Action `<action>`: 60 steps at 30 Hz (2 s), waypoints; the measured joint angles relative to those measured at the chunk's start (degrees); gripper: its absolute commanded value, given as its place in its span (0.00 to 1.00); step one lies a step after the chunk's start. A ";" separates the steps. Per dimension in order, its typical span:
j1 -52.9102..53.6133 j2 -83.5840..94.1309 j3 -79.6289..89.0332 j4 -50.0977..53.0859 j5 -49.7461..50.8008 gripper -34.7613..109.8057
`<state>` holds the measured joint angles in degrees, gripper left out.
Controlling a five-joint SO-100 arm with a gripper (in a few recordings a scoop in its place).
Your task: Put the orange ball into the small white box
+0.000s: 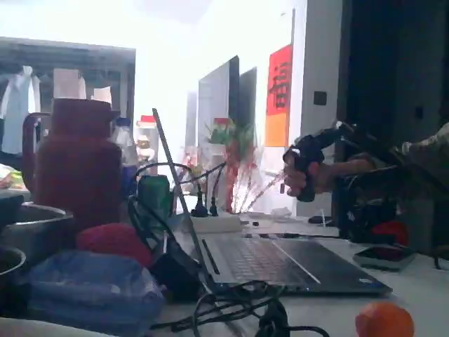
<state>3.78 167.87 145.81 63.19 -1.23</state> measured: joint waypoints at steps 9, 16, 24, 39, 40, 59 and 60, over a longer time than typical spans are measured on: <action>-0.18 -2.99 -13.27 1.67 0.00 0.24; 3.16 -21.62 -28.74 1.67 0.35 0.24; 4.92 -42.36 -42.36 1.49 0.35 0.24; 4.92 -65.83 -52.65 7.38 1.05 0.24; 4.92 -65.83 -52.82 7.38 1.05 0.24; 4.92 -75.15 -53.00 7.56 0.62 0.49; 4.92 -75.15 -53.00 7.56 0.62 0.50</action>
<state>8.70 92.72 92.81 70.75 -0.62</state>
